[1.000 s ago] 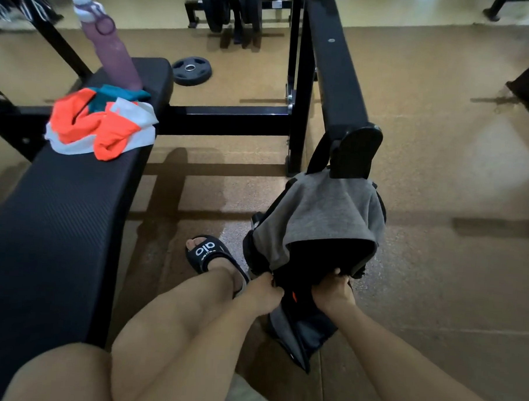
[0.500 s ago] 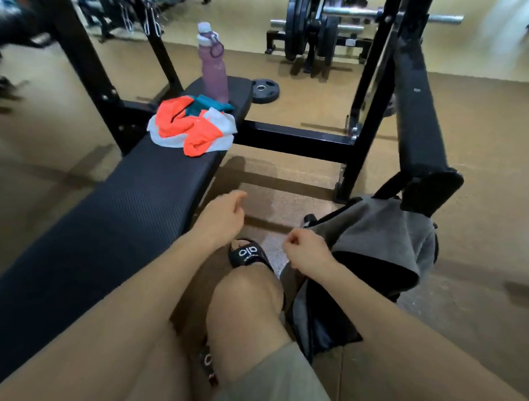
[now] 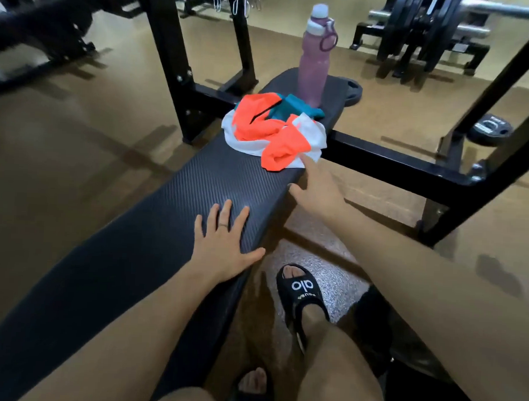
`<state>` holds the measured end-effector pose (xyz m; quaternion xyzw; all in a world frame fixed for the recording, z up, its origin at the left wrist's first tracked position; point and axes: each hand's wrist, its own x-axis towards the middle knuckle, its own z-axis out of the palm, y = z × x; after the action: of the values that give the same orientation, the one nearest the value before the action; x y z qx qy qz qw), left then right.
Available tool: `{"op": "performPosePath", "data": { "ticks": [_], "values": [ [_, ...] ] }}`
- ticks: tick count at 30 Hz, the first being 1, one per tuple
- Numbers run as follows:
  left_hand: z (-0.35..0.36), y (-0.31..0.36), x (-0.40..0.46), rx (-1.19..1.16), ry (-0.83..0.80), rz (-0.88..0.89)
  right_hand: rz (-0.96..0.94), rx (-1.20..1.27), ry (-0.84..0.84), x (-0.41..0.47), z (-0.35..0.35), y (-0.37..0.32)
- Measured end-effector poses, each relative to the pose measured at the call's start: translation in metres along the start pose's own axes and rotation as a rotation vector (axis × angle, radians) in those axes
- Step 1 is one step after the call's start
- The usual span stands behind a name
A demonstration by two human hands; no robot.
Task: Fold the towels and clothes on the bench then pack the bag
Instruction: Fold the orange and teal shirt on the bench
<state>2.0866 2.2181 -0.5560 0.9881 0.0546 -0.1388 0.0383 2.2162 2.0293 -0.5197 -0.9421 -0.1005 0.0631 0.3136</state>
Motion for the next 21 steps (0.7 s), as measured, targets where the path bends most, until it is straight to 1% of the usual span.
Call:
{"op": "performPosePath", "data": {
  "ticks": [2, 4, 7, 9, 13, 15, 16, 17, 18, 20, 21],
  "values": [
    [0.01, -0.003, -0.001, 0.009, 0.106, 0.022, -0.02, -0.01, 0.051, 0.034, 0.01, 0.0],
    [0.014, -0.003, -0.003, 0.007, 0.173, 0.03, -0.054, -0.1, 0.101, 0.062, 0.017, -0.002],
    [0.017, -0.003, -0.003, -0.013, 0.215, 0.04, -0.071, -0.33, 0.114, 0.096, 0.027, -0.006],
    [0.019, -0.004, -0.003, -0.026, 0.224, 0.048, -0.086, -0.398, 0.119, 0.108, 0.033, -0.011],
    [0.018, -0.004, -0.005, -0.045, 0.248, 0.041, -0.114, -0.329, 0.094, 0.093, 0.047, -0.027],
    [0.014, -0.005, -0.005, -0.063, 0.236, 0.063, -0.165, -0.278, 0.023, 0.064, 0.052, -0.04],
    [0.011, -0.005, -0.005, -0.109, 0.219, 0.072, -0.201, -0.254, -0.031, 0.047, 0.054, -0.047],
    [0.008, -0.005, -0.005, -0.204, 0.211, 0.079, -0.225, -0.218, -0.089, 0.028, 0.057, -0.054],
    [0.0, -0.006, -0.007, -0.39, 0.213, 0.057, -0.239, -0.169, -0.143, 0.008, 0.06, -0.062],
    [-0.013, -0.012, -0.025, -0.857, 0.206, -0.061, -0.225, -0.054, -0.236, -0.029, 0.065, -0.072],
    [-0.018, -0.015, -0.041, -1.042, 0.181, -0.131, -0.198, 0.002, -0.276, -0.046, 0.067, -0.076]
  ]
}}
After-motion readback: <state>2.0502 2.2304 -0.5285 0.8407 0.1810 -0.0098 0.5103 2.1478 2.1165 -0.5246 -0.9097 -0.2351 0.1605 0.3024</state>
